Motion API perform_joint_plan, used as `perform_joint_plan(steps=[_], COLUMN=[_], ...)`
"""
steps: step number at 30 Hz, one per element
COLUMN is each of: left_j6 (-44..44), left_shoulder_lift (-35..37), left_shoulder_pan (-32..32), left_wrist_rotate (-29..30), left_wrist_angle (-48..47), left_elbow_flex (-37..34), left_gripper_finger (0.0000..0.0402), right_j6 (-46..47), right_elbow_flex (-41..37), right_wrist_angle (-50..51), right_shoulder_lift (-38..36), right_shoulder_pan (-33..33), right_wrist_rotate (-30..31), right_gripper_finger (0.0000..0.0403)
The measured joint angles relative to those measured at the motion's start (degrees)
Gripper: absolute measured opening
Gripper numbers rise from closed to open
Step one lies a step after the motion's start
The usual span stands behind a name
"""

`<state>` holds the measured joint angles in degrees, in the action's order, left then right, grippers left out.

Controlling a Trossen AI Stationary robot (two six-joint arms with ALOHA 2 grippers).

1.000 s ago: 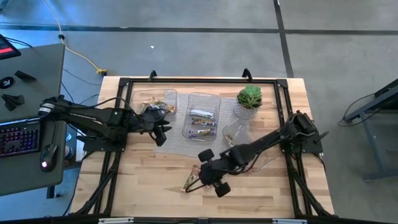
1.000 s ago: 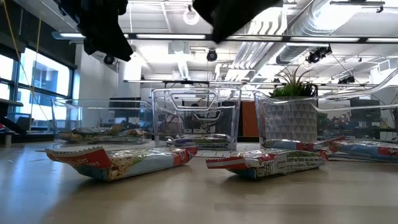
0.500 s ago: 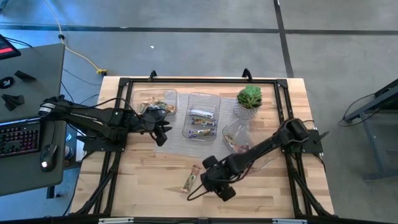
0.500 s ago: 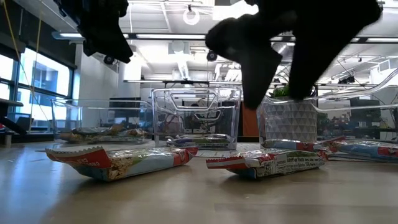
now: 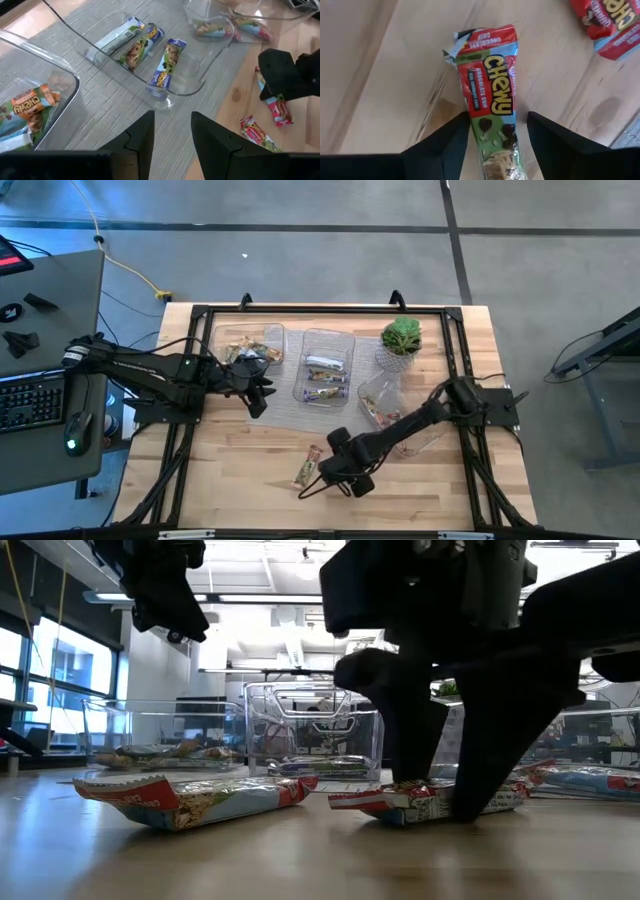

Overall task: Pick and place Granola Bars by type
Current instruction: Put the red granola bar into the right transparent bin

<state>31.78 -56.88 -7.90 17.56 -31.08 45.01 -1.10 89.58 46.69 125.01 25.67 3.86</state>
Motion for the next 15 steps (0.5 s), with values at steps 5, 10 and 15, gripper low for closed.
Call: perform_joint_plan(steps=[5, 10, 15], left_j6=[0.01, 0.01, 0.01], left_shoulder_lift=[0.00, 0.00, 0.02], left_shoulder_pan=[0.00, 0.00, 0.00], left_wrist_rotate=[-0.04, -0.04, -0.02], left_wrist_angle=[-0.37, -0.34, -0.34], left_elbow_flex=[0.00, 0.00, 0.00], left_gripper_finger=[0.0124, 0.0124, 0.0124], right_j6=[4.98, 5.64, 9.49], right_elbow_flex=[0.00, -0.13, -0.37], right_wrist_angle=[0.93, 0.56, 1.85], right_shoulder_lift=[0.59, 0.66, -1.56], right_shoulder_pan=[-0.34, -0.33, -0.46], right_wrist_rotate=[-1.39, -2.31, -4.67], right_gripper_finger=[0.0190, 0.0142, 0.0075])
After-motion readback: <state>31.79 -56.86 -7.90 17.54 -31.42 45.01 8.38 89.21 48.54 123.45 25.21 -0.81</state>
